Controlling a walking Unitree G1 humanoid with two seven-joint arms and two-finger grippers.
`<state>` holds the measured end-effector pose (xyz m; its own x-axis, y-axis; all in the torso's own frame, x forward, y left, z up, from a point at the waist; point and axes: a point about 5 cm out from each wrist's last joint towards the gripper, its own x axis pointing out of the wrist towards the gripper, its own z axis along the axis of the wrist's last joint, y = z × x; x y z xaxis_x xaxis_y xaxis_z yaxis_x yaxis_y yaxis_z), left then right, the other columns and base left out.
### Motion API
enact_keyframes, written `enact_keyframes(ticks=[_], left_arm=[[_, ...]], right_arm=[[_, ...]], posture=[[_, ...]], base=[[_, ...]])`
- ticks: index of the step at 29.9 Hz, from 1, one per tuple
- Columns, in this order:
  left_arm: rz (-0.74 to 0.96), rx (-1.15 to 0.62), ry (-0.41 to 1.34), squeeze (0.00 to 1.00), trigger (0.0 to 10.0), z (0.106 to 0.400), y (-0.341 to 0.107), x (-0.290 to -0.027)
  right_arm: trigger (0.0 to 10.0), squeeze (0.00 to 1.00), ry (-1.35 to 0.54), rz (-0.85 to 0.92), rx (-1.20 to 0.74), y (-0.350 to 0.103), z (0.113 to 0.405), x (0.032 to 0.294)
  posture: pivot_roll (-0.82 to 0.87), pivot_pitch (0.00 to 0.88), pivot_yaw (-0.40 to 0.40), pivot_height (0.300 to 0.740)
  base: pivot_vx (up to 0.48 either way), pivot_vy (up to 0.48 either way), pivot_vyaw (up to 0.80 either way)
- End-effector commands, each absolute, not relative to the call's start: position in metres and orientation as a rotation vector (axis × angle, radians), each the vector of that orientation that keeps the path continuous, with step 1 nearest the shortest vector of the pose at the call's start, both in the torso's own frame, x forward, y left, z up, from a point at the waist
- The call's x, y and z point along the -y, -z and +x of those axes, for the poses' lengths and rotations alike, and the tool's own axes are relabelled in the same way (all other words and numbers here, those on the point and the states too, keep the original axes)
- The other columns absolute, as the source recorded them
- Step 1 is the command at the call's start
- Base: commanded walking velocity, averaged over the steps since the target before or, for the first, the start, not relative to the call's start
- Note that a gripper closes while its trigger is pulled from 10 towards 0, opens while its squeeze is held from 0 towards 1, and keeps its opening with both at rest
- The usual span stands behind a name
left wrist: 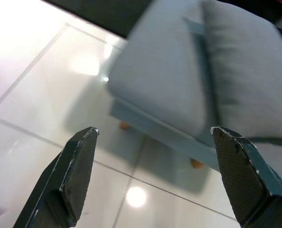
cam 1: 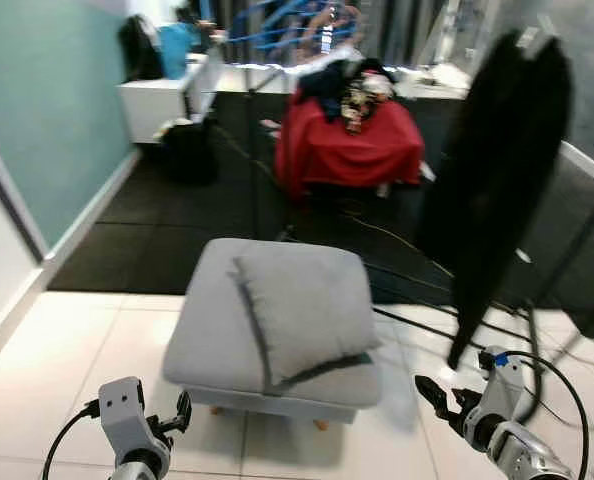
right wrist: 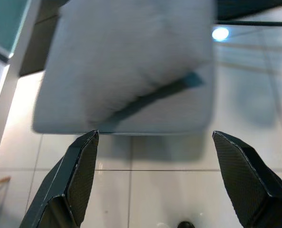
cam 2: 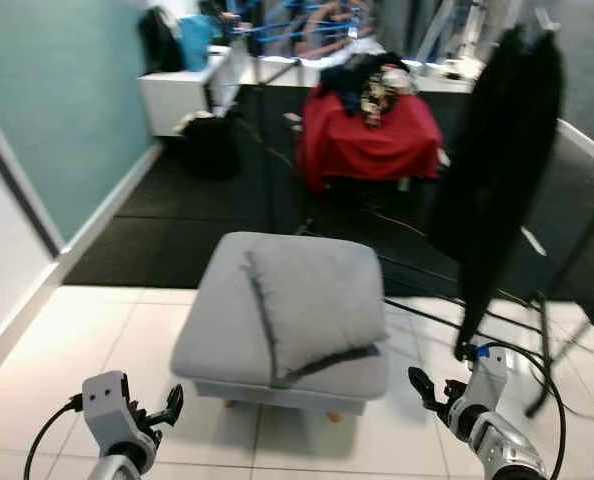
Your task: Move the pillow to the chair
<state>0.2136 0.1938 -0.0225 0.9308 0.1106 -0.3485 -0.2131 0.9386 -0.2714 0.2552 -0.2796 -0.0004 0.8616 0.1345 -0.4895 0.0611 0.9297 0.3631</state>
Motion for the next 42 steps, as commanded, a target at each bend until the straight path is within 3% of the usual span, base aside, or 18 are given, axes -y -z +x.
enact_keyframes(ticks=[1, 32, 42], left_arm=[[-0.301, -0.338, -0.177, 0.00, 10.0, 0.211, 0.023, -0.196], [-0.338, -0.331, -0.159, 0.00, 10.0, 0.208, 0.022, -0.192], [-0.326, -0.335, -0.129, 0.00, 10.0, 0.205, 0.022, -0.188]], right_arm=[[10.0, 0.00, -0.056, 0.372, -0.518, -0.003, 0.259, 0.278], [10.0, 0.00, -0.135, 0.366, -0.572, 0.009, 0.245, 0.272], [10.0, 0.00, -0.124, 0.357, -0.596, 0.012, 0.240, 0.274]], posture=[[-0.17, 0.000, -0.035, 0.740], [-0.16, 0.000, -0.041, 0.740], [-0.17, 0.000, -0.041, 0.740]], base=[[0.000, 0.000, 0.76], [0.000, 0.000, 0.76], [0.000, -0.466, 0.67]])
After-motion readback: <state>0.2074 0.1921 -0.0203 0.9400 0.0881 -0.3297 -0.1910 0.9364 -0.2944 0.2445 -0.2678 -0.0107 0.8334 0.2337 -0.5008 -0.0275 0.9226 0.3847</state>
